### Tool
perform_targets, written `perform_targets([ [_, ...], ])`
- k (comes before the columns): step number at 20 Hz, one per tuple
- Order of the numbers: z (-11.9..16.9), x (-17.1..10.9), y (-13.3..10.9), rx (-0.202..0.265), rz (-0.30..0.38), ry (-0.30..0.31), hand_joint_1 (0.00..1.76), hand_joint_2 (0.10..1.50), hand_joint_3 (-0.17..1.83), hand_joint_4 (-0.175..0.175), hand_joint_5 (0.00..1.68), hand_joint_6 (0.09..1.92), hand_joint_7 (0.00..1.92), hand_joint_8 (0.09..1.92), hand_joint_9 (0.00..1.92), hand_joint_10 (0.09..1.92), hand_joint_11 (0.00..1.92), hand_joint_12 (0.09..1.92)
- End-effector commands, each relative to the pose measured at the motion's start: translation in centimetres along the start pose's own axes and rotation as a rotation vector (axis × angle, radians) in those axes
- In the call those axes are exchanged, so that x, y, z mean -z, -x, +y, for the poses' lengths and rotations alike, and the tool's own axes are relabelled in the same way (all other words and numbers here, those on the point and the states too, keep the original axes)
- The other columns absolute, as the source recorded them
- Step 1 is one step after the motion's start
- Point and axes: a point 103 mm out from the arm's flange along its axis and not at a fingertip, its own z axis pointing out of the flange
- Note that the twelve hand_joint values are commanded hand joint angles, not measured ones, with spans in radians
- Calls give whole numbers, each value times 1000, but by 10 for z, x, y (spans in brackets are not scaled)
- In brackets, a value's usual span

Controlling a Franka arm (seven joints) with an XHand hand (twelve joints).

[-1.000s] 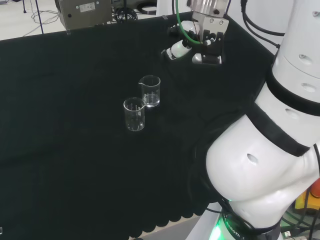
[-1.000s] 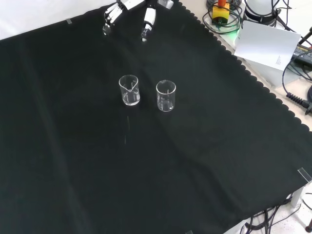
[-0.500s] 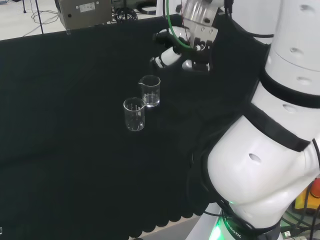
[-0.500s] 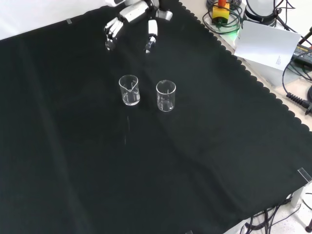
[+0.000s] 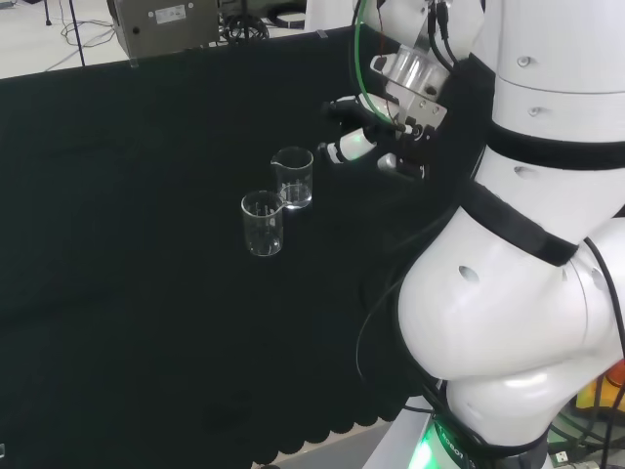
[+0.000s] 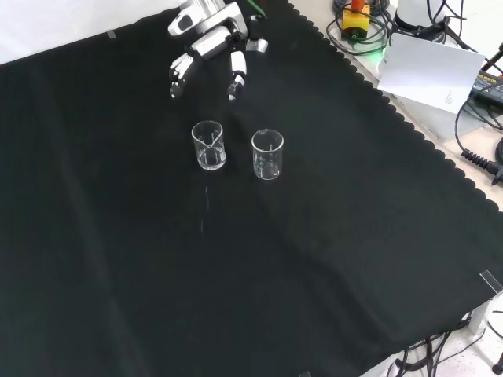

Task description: Pick up the beaker on the right.

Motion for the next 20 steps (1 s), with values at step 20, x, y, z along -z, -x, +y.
perform_targets([
  [20, 38, -52, 17, 185, 175, -37, 896, 499, 617, -41, 365, 87, 110, 671, 277, 690, 0, 1391],
])
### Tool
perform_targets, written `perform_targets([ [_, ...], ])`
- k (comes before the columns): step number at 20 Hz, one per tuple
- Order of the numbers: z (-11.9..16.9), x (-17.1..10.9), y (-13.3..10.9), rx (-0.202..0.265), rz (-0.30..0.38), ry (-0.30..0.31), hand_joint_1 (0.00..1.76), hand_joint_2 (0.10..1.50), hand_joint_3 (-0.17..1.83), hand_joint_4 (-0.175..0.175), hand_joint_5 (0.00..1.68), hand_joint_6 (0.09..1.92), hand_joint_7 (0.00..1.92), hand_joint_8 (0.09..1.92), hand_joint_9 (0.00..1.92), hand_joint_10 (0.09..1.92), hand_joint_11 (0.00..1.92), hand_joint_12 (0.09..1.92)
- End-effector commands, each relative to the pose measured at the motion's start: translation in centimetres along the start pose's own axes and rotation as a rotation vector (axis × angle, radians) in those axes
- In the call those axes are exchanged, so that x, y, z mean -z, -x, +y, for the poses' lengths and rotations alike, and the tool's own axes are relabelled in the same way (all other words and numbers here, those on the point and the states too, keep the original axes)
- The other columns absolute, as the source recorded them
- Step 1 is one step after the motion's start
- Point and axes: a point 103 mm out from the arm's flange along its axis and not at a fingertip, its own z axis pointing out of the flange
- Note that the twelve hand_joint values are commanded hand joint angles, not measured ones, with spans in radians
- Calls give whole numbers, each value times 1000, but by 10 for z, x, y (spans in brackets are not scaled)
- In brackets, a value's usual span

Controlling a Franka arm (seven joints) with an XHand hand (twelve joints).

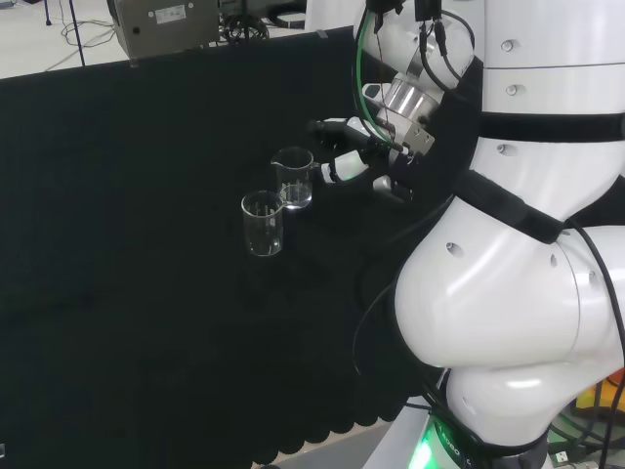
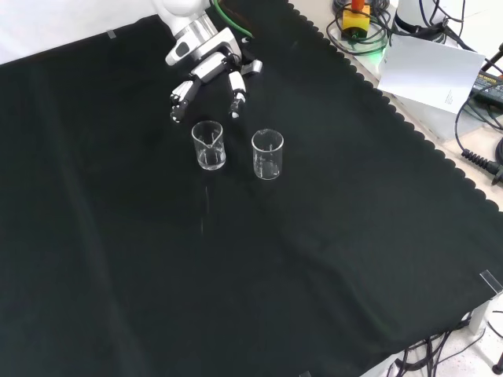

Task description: Pick up the beaker on the right.

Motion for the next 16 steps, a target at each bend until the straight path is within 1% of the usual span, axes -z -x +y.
perform_targets([
  [1, 13, -11, 4, 52, 51, 7, 898, 499, 616, -40, 366, 87, 112, 671, 278, 691, 0, 1390],
  [6, 18, -22, 5, 71, 64, -11, 901, 502, 608, -40, 362, 87, 90, 659, 248, 677, 0, 1359],
  [8, 21, -26, 5, 83, 66, -13, 901, 503, 606, -39, 358, 87, 83, 655, 239, 673, 0, 1352],
  [10, 23, -29, 4, 85, 65, -12, 902, 503, 605, -39, 356, 87, 80, 653, 235, 672, 0, 1347],
  [13, 26, -33, 3, 85, 80, 8, 906, 503, 603, -38, 372, 87, 134, 674, 255, 680, 0, 1340],
  [16, 28, -34, 3, 99, 87, 41, 925, 501, 600, -38, 395, 87, 181, 688, 287, 688, 0, 1339],
])
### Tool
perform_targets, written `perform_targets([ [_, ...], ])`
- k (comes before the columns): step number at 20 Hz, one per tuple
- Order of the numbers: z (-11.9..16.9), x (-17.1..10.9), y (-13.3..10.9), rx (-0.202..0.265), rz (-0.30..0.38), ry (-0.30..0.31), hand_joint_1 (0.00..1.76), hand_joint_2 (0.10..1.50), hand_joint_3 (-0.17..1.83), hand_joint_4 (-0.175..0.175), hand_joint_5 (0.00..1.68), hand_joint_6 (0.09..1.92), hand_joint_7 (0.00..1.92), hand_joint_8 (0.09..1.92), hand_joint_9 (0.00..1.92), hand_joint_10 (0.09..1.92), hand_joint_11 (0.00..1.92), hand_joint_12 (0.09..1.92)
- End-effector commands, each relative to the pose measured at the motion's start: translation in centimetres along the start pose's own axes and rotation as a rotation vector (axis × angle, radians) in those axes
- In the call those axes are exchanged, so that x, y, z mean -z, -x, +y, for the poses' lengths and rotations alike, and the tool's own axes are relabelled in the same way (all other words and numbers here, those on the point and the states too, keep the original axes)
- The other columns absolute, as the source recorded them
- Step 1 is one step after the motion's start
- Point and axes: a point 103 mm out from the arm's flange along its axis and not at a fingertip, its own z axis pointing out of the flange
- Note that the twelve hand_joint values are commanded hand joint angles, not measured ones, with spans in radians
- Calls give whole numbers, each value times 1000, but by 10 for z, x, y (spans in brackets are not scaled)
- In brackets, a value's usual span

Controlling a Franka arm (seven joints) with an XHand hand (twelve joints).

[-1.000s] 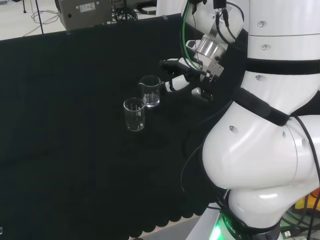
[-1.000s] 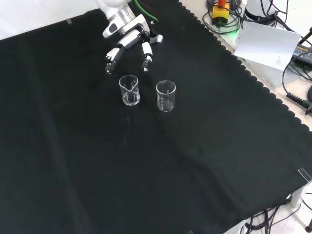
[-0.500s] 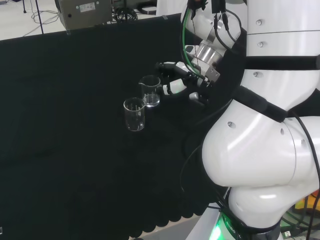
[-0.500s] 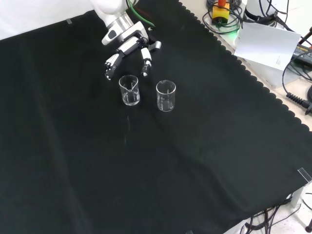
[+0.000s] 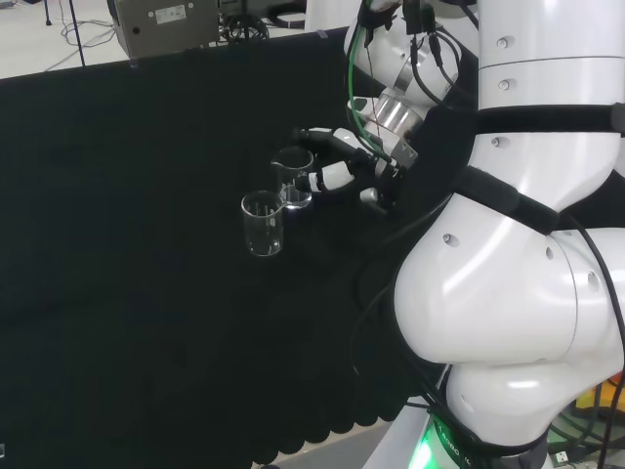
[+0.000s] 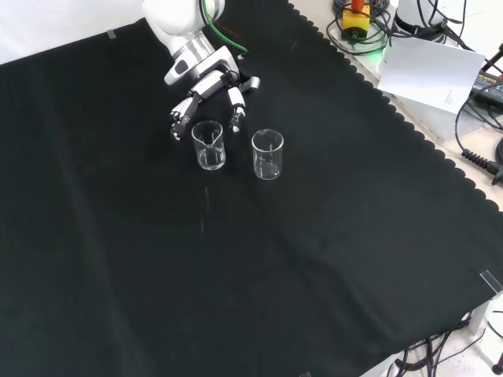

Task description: Pick up the beaker on the right.

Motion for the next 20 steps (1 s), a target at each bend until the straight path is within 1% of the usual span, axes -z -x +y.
perform_targets([
  [1, 5, -5, -1, 26, 20, 51, 931, 501, 599, -38, 400, 87, 190, 690, 294, 689, 0, 1339],
  [4, 8, -7, -1, 41, 41, 61, 951, 501, 598, -35, 440, 87, 222, 696, 321, 685, 0, 1349],
  [7, 10, -9, 0, 52, 50, 58, 967, 502, 600, -34, 474, 87, 242, 700, 338, 681, 0, 1352],
  [11, 12, -13, 3, 58, 63, 58, 983, 503, 603, -33, 498, 87, 252, 702, 348, 677, 0, 1351],
  [16, 15, -17, 4, 70, 104, 78, 1002, 499, 608, -31, 521, 87, 265, 705, 367, 671, 0, 1351],
  [20, 19, -19, 2, 78, 121, 85, 1010, 496, 614, -31, 525, 94, 276, 707, 379, 664, 0, 1356],
])
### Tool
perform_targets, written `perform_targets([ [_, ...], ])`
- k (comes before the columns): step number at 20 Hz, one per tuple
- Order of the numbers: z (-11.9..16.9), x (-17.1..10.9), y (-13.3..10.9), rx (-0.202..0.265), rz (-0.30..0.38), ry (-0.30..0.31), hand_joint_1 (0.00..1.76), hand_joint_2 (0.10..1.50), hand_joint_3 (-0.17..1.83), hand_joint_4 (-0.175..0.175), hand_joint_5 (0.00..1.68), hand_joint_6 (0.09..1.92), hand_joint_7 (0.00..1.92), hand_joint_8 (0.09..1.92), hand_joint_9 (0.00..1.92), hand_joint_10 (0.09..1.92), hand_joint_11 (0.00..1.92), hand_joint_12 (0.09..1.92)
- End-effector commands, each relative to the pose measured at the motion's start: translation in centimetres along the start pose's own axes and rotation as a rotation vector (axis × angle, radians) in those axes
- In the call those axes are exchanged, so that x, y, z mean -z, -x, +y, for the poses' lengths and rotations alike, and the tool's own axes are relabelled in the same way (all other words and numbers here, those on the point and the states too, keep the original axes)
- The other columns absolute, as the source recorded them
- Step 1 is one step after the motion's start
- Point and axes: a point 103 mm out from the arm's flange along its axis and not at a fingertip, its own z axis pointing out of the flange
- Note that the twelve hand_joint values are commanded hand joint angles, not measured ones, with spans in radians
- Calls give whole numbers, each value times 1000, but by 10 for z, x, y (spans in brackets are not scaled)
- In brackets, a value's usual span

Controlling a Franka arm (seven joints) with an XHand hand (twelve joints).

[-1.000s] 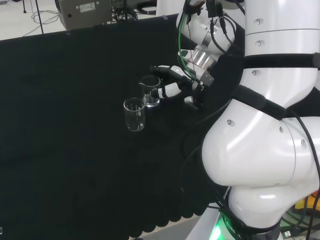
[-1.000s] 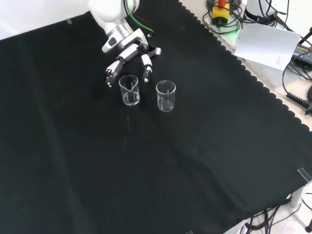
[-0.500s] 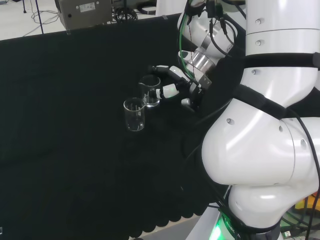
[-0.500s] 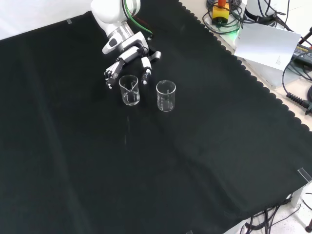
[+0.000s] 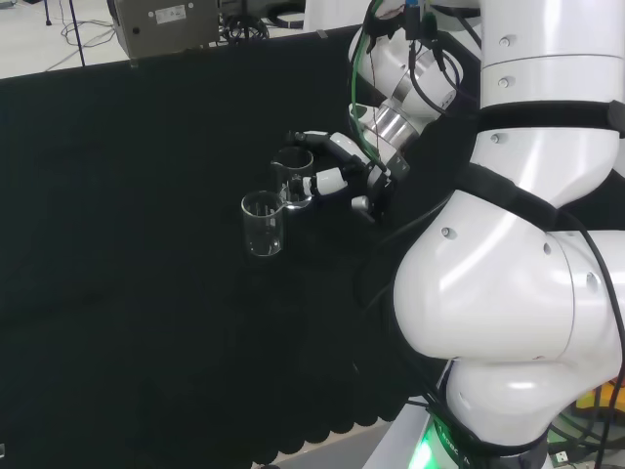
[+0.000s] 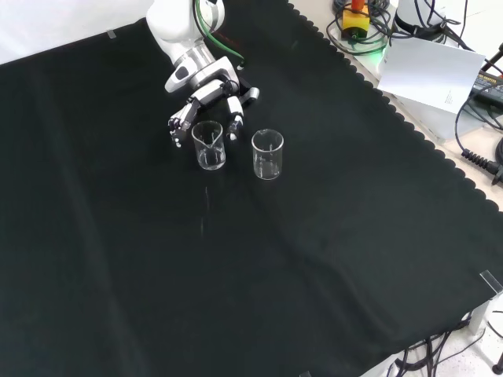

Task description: Pick up the beaker on the right.

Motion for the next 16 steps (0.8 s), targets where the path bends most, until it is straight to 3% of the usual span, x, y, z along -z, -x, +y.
perform_targets([
  [1, 5, -3, -1, 12, 26, 11, 1011, 496, 616, -31, 525, 96, 279, 707, 382, 663, 0, 1357],
  [11, 11, -10, 0, 27, 55, 2, 1013, 492, 627, -31, 543, 120, 297, 710, 398, 653, 0, 1367],
  [16, 15, -15, 0, 41, 87, -18, 1019, 476, 655, -28, 402, 651, 350, 716, 451, 617, 0, 1390],
])
